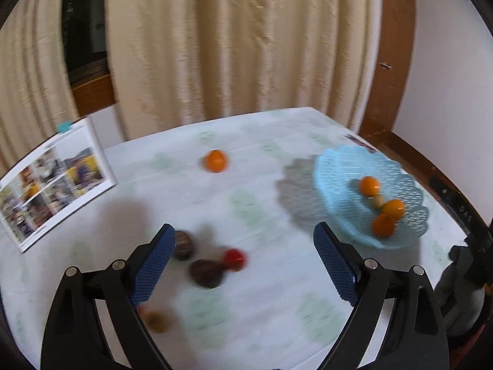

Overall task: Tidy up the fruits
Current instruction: 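Move the open left tool to the red tomato on the table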

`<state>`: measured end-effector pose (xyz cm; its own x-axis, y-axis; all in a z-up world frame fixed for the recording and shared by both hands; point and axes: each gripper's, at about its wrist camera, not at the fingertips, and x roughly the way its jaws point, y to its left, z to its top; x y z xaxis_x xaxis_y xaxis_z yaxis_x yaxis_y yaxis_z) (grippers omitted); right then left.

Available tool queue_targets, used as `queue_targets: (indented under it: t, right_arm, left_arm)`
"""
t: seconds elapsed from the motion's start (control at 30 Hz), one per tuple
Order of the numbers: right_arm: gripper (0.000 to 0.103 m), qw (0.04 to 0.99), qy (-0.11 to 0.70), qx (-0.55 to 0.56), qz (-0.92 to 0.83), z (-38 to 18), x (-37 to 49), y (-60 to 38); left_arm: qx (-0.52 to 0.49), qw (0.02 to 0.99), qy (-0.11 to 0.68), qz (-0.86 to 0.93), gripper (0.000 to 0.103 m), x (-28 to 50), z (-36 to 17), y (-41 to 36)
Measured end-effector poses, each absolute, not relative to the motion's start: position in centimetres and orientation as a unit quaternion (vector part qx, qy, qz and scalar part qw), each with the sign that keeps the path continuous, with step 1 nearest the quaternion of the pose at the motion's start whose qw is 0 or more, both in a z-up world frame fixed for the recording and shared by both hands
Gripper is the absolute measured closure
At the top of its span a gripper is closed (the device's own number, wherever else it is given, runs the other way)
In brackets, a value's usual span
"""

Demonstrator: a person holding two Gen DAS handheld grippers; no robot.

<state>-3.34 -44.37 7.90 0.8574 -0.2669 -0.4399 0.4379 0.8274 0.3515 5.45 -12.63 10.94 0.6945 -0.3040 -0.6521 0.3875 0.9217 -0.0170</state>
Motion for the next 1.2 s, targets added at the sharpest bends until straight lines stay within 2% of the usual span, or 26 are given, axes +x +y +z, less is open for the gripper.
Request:
queue_targets:
  t: [0.3, 0.5, 0.83, 1.2]
  right_arm:
    - [0.032, 0.94, 0.201, 0.201, -0.186, 7.7, -2.8, -43.5]
    - [0.032, 0.944, 0.205, 0.179, -0.186, 7.7, -2.4, -42.8]
    - [0.032, 0.95, 0.204, 0.144, -0.186, 7.6, -2.2, -41.6]
    - [0.032, 0.952, 0.207, 0.131, -0.186, 7.5, -2.0, -41.2]
  left_arm:
    - [0.036, 0.927, 0.354, -0.117, 0.013, 5.3, 10.6, -4.8]
    - [0.011, 0.917, 0.391, -0.079, 0.013, 5.9, 8.2, -1.2]
    - [-0.026, 0.891, 0.447, -0.072, 0.039, 6.4, 3.7, 0.5]
    - [-0.04, 0.886, 0.454, -0.082, 0.05, 6.8, 2.6, 0.2]
